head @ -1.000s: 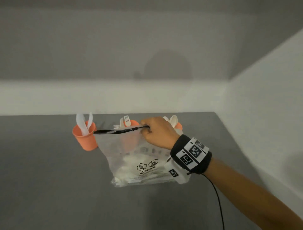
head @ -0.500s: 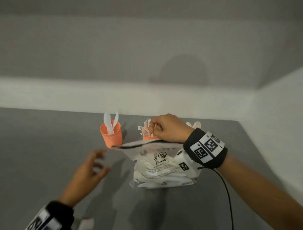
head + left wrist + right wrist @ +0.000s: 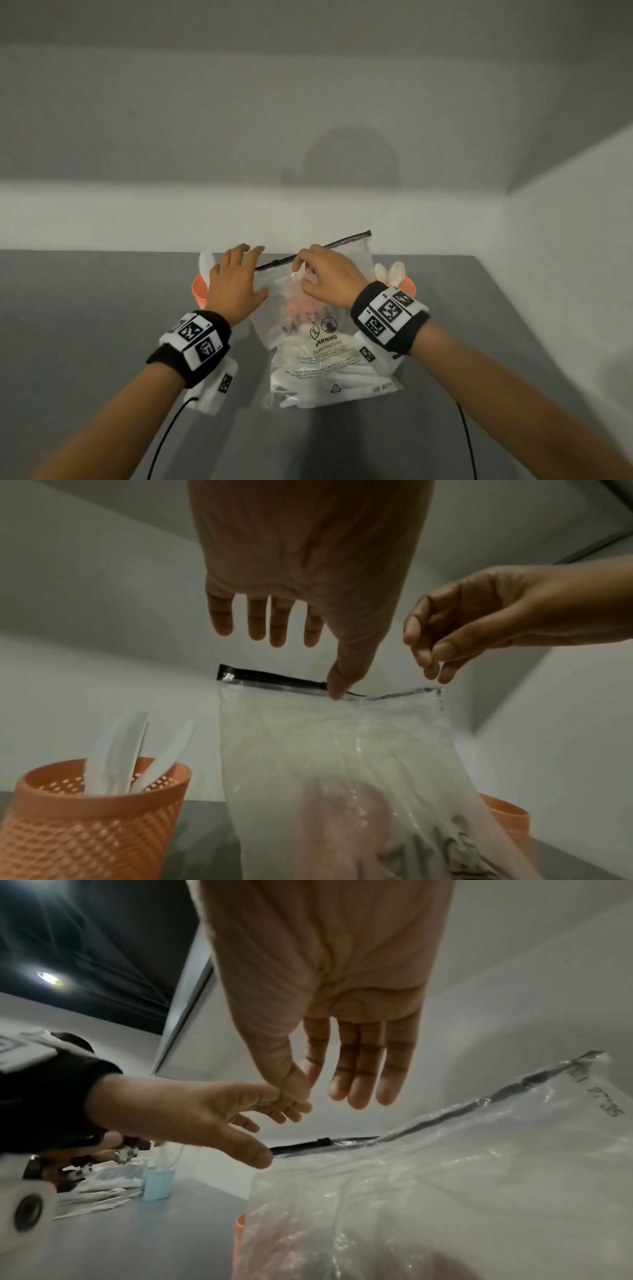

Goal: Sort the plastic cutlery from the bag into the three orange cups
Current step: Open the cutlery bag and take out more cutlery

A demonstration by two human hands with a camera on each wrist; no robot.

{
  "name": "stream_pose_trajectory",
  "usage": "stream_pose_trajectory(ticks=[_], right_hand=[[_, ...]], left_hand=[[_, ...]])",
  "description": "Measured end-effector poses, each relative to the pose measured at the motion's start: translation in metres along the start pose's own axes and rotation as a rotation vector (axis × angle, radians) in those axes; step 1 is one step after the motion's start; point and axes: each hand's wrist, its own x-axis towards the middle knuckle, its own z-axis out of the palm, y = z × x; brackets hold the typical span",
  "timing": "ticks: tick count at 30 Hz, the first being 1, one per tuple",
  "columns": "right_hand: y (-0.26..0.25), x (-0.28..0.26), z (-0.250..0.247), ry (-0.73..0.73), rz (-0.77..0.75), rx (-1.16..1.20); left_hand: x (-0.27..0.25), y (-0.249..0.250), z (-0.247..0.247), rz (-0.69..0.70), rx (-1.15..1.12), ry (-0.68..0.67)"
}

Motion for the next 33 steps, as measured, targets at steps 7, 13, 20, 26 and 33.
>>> stream_pose_trajectory(ticks=[7,13,20,26,33], right_hand=[[0.01,0.023,0.01,0.034,-0.042,-0.109],[0.015,0.025,0.021,0.021,-0.056,-0.01],[0.024,0.011,0.003,0.099,-0.056,0.041],[0.079,-0.03,-0.043,0.188,0.185,0.069],[0.107,-0.064,-0.055,0.142,0.427,0.273]], left_hand=[[0.025,0.001,-0.005,0.072,-0.044,-0.117],[0.008,0.003,-0.011,0.222,-0.231,-0.062],[0.009,-0.001,-0.022,0.257,-0.269,-0.072],[0.013,-0.013,-0.033,0.22,-0.308,-0.096],[0.013,0.003,-0.03,0.244,-0.397,-0.142]])
